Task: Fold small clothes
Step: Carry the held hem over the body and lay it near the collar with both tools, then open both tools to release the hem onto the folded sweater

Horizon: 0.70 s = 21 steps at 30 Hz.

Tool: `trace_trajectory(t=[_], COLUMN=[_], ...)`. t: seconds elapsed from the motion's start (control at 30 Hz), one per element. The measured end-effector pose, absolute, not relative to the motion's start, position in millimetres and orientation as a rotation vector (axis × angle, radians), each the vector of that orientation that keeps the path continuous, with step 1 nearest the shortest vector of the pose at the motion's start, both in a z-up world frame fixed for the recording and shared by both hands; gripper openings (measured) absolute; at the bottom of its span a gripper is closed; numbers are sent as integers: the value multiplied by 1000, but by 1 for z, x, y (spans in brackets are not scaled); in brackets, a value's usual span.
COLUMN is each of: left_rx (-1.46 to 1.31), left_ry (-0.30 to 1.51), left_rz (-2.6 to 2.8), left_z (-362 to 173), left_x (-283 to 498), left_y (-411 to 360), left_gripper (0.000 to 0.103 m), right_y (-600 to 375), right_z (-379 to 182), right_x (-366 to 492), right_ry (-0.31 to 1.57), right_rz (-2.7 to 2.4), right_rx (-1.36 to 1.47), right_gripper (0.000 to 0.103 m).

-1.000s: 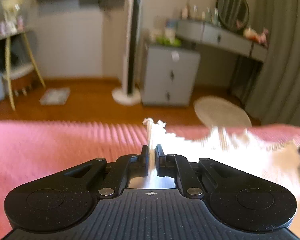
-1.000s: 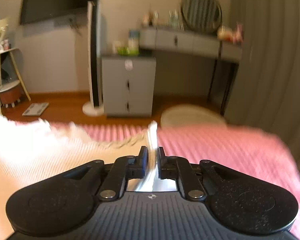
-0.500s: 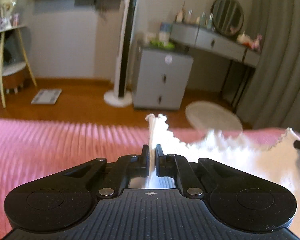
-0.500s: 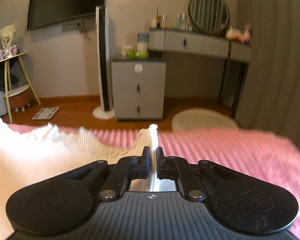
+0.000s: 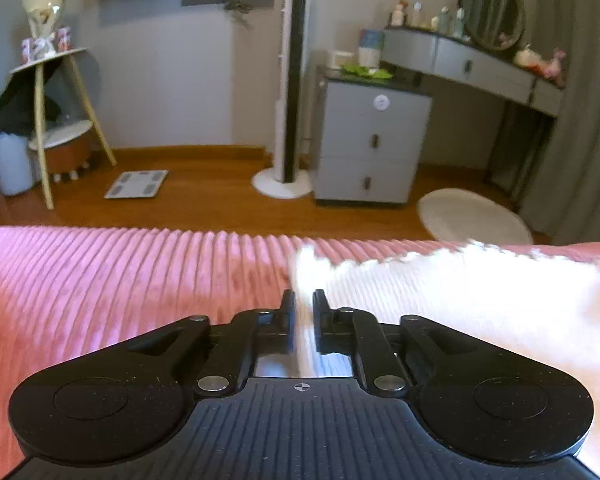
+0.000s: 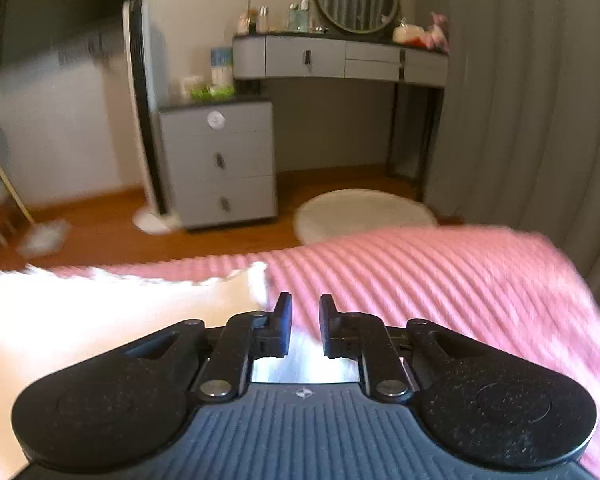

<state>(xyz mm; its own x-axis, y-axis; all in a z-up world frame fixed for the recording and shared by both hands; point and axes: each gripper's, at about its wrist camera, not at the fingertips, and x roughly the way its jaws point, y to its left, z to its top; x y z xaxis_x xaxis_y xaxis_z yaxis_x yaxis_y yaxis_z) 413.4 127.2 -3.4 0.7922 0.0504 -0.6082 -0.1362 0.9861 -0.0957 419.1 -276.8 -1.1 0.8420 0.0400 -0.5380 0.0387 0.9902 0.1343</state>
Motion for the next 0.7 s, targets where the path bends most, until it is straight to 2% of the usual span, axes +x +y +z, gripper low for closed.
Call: trace_trajectory(t=[0.03, 0.07, 0.1, 0.27, 0.43, 0.7], left_rx=[-163, -191, -224, -360, -469, -315], left_ry=[669, 681, 696, 804, 816, 868], left_rz=[73, 50, 31, -17, 10, 22], left_z=[-1, -1, -2, -19, -11, 9], left_x=[400, 386, 374, 323, 309, 292], left_y=[132, 135, 140, 153, 149, 126], left_gripper=[39, 51, 52, 59, 60, 61], right_y=[-283, -289, -295, -315, -311, -286], right_z=[-1, -2, -6, -26, -38, -24], right_x=[401, 382, 362, 297, 259, 230], right_ry=[561, 549, 546, 611, 618, 624], right_rz=[25, 38, 64, 79, 70, 24], right_rx=[182, 213, 239, 359, 479, 451], right_gripper=[50, 56, 59, 59, 59, 59])
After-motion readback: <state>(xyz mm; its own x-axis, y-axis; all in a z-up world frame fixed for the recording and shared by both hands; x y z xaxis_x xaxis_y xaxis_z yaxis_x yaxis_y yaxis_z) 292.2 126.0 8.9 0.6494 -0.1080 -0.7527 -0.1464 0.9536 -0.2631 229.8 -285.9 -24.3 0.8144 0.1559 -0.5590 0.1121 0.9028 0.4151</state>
